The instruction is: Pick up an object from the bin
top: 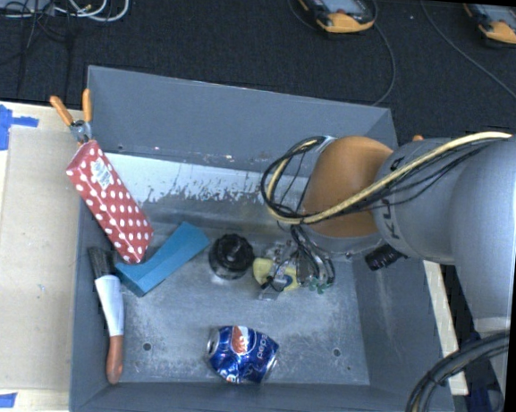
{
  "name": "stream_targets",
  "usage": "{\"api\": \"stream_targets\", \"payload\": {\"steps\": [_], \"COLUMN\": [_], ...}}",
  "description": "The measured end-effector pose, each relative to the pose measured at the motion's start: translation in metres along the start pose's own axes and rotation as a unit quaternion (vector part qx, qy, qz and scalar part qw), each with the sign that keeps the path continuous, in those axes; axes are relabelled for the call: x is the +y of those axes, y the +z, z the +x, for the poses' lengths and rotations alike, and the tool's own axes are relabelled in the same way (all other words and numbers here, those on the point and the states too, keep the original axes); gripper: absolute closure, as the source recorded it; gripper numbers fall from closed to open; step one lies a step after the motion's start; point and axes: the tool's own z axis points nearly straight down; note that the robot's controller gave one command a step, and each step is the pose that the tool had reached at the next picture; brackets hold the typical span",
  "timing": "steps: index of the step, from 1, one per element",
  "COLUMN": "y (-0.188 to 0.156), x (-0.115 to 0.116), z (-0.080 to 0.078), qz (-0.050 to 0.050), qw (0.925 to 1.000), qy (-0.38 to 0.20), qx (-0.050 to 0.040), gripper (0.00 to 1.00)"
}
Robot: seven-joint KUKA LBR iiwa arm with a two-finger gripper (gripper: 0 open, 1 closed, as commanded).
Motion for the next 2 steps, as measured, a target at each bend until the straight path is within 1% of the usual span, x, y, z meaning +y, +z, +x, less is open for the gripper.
{"api": "stream_targets", "payload": {"steps": [1, 2], "y": [0.0, -0.051], "x": [0.0, 0.0], "z": [0.0, 0.002], "qz": [0.0, 0.0], "qw": [1.0, 1.0], "qy": [0.0, 0.0], "qx": [0.0, 0.003], "gripper": [1.0, 1.0]}}
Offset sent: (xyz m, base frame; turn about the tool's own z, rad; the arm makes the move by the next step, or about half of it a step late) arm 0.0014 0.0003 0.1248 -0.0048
